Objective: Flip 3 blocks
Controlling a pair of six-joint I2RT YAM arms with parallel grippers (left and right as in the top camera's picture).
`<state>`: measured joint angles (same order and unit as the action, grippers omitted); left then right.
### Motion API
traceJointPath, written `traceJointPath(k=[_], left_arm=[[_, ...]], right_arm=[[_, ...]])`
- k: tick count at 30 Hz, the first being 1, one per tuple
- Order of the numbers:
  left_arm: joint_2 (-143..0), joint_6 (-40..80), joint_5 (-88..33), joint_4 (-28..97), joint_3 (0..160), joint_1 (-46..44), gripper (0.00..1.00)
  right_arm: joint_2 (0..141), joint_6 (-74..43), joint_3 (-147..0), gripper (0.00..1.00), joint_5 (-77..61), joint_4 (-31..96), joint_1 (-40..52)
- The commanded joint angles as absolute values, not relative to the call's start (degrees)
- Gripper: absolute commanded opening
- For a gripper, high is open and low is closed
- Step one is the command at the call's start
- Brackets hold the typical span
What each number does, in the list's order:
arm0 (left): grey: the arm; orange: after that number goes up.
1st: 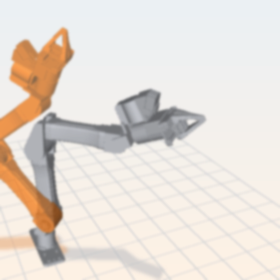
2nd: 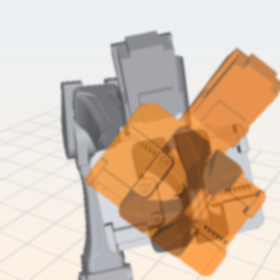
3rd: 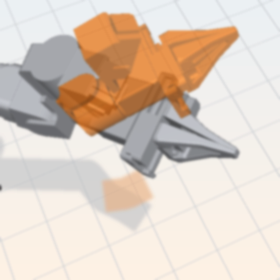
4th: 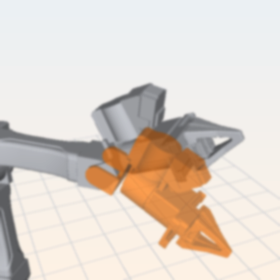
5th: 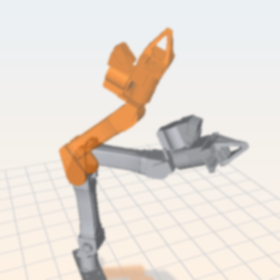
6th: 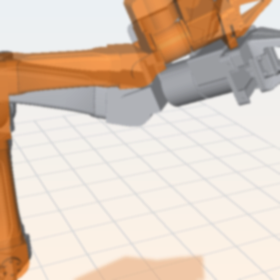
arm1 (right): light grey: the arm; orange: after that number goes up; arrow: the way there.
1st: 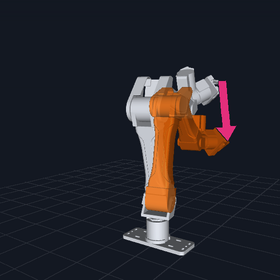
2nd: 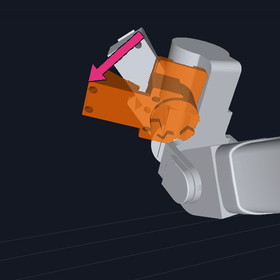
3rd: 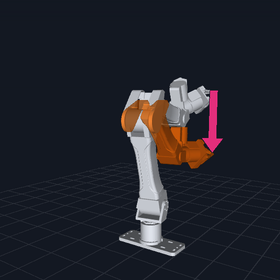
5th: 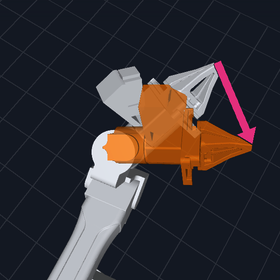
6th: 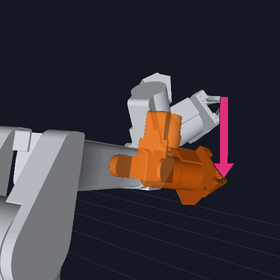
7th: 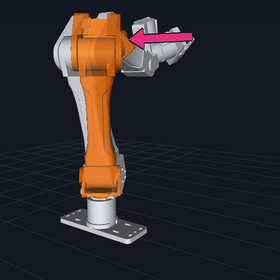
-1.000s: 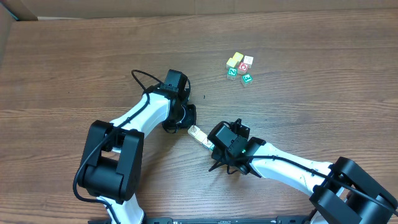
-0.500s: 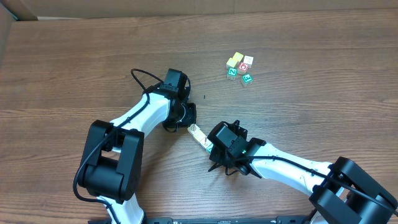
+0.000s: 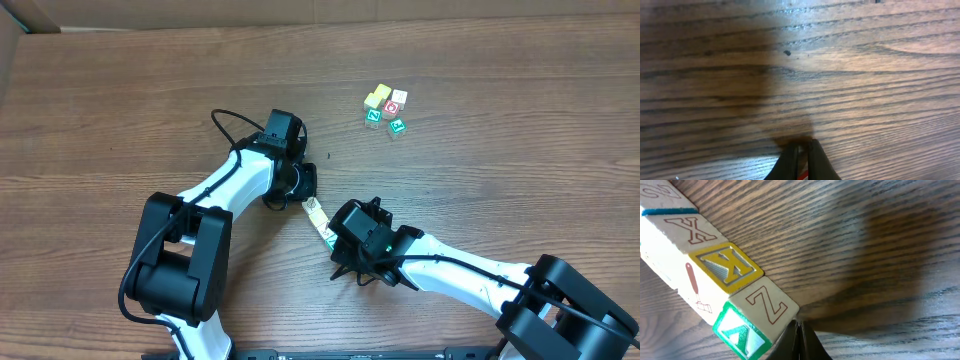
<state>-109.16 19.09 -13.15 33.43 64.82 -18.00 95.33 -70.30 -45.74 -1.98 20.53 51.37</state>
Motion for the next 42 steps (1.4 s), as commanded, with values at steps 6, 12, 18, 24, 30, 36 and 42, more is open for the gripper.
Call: traceJointPath(k=[6,12,18,24,30,36,42], left_arm=[[-112.4,18.9,-12.1,32.5,63.2,-18.5,0.04],[-112.4,19.1,-12.1,32.6,63.2,-18.5,0.04],[-112.4,19.7,-12.3,32.6,63.2,-19.0,0.04],[-112.5,20.6,-11.9,32.6,63.3,-19.2,0.04],[-113.2,20.8,-11.6,33.5,64.4,-19.2,0.04],[-113.2,20.8,-11.6,35.2,66.3,-19.2,0.04],[-113.2,20.8,-11.4,35.3,66.8,-19.2,0.04]], right_arm=[[95.8,-73.6,-46.1,0.04,-1.8,20.0,52.2],[95.8,-74.0,-46.1,0.04,-1.6,19.7,53.1],[95.8,-74.0,-46.1,0.04,-1.5,19.7,53.1],[95.8,-74.0,-46.1,0.04,-0.9,19.7,53.2],[96.5,-74.0,-46.1,0.04,-0.5,19.5,53.3],[97.2,-74.0,-46.1,0.04,-0.6,18.7,53.5],[97.2,-74.0,-46.1,0.04,0.4,17.5,55.5]])
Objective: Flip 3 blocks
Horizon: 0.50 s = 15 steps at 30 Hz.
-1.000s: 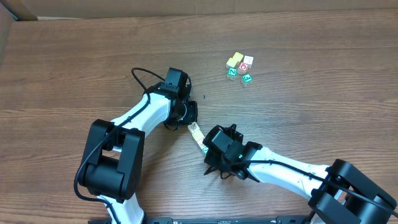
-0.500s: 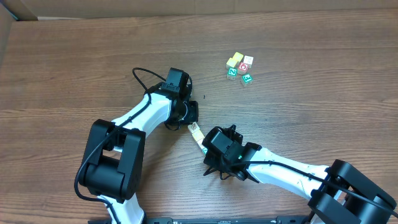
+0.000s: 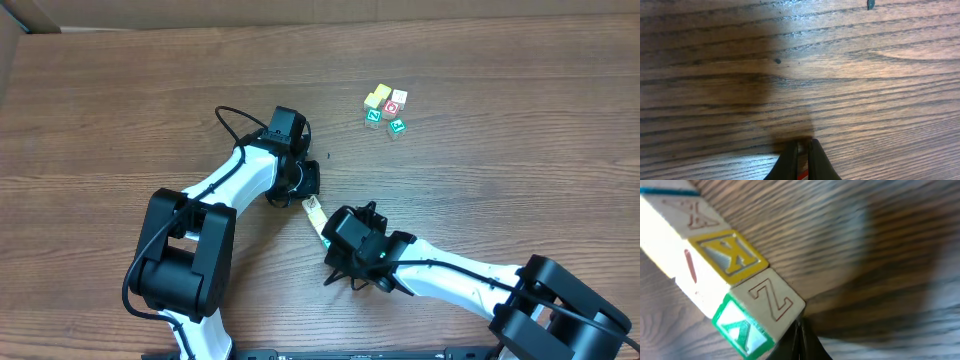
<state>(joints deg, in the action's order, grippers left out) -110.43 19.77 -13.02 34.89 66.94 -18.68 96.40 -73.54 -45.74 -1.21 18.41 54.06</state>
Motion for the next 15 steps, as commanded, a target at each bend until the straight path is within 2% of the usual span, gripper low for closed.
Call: traceJointPath(k=[1,15], left_arm=[[-113.2,20.8,-11.5,35.2,66.8,-19.2,0.04],[-113.2,20.8,-11.4,34.0,66.8,-19.2,0.04]], right_arm=[[97.2,-74.0,-46.1,0.04,0.6,17.2,55.7],[97.2,-74.1,-46.1,0.04,2.9,15.1,59.0]])
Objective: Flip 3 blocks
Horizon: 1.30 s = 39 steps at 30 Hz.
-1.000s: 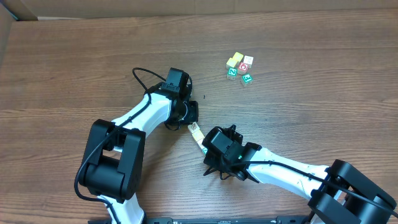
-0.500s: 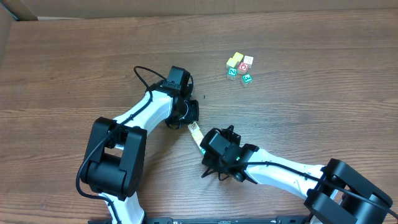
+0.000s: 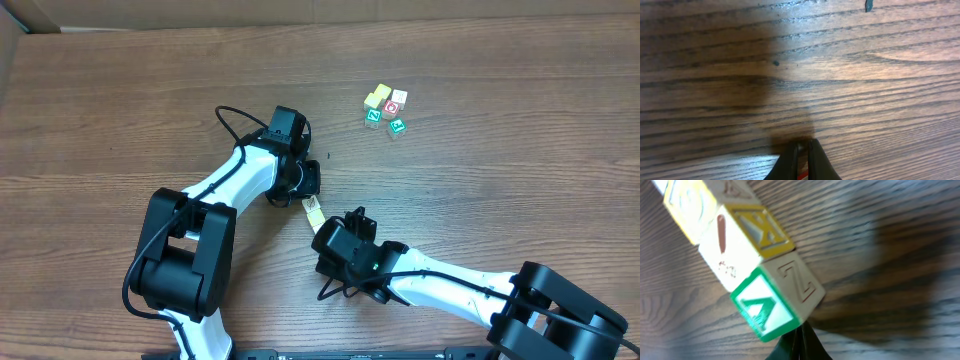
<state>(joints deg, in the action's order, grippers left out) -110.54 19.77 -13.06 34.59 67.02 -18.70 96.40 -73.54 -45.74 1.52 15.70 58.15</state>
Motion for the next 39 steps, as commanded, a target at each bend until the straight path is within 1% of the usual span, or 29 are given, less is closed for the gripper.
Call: traceJointPath(k=[1,8,16,21,24,27,35,39], left_arm=[[-113.2,20.8,-11.4,33.9,66.8,-19.2,0.04],[-113.2,20.8,-8.6,35.9,69.3,-19.0,0.04],[-113.1,20.8,-2.4,51.9,85.3,-16.9,0.04],[-113.2,20.8,-1.9,56.9,85.6,-17.1,0.04],[-113.2,22.0,-1.9,56.0,82.5,-17.7,0.04],[-113.2,23.0,-1.9,51.2,77.9,-17.8,0.04],[-113.9,24.1,-4.5,49.5,77.5,-18.1,0.04],[-117.3,24.4,-5.7,49.1,77.6,-18.1,0.04]], right_arm=[[97.2,-74.2,-46.1,0.04,2.9,15.1,59.2],[97.1,-74.0,-46.3,0.04,2.9,15.3,59.6],[94.2,-68.3,-49.4,0.04,4.5,21.7,59.4],[94.3,-68.4,-49.3,0.04,4.5,23.7,59.4],[94.9,-68.6,-49.1,0.04,5.2,23.7,59.4],[97.2,-68.8,-49.1,0.04,4.9,22.5,59.6],[98.5,-69.0,-49.1,0.04,3.8,21.7,59.6],[98.5,-69.0,-49.1,0.04,3.8,21.6,59.6]])
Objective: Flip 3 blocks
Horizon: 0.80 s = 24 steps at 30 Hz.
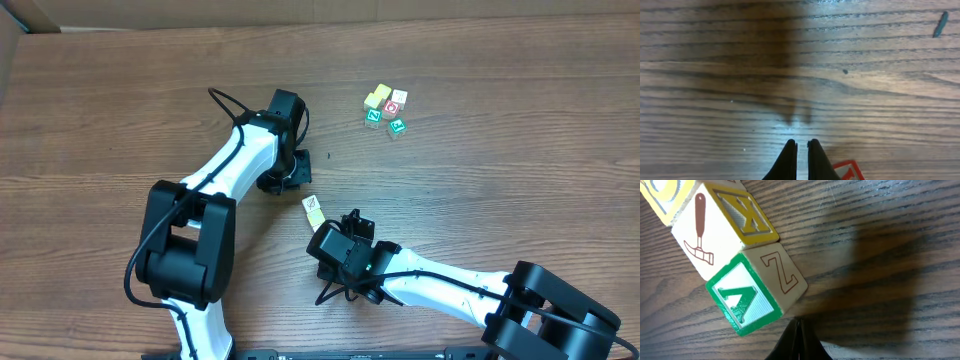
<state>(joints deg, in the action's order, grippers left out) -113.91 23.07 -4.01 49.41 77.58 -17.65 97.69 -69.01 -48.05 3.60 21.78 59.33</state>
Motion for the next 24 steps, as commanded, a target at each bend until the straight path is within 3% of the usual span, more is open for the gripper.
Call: traceJointPath(k=[1,24], left_arm=[[-118.2,24.3,-6.2,49.1,77.7,-18.1,0.04],[-122.8,22.4,-10.0,57.0,81.5,-18.4,0.04]], right_arm=[[98.5,-69.0,-49.1,0.04,3.8,21.6,59.6],[98.5,-69.0,-49.1,0.04,5.2,20.7,59.6]])
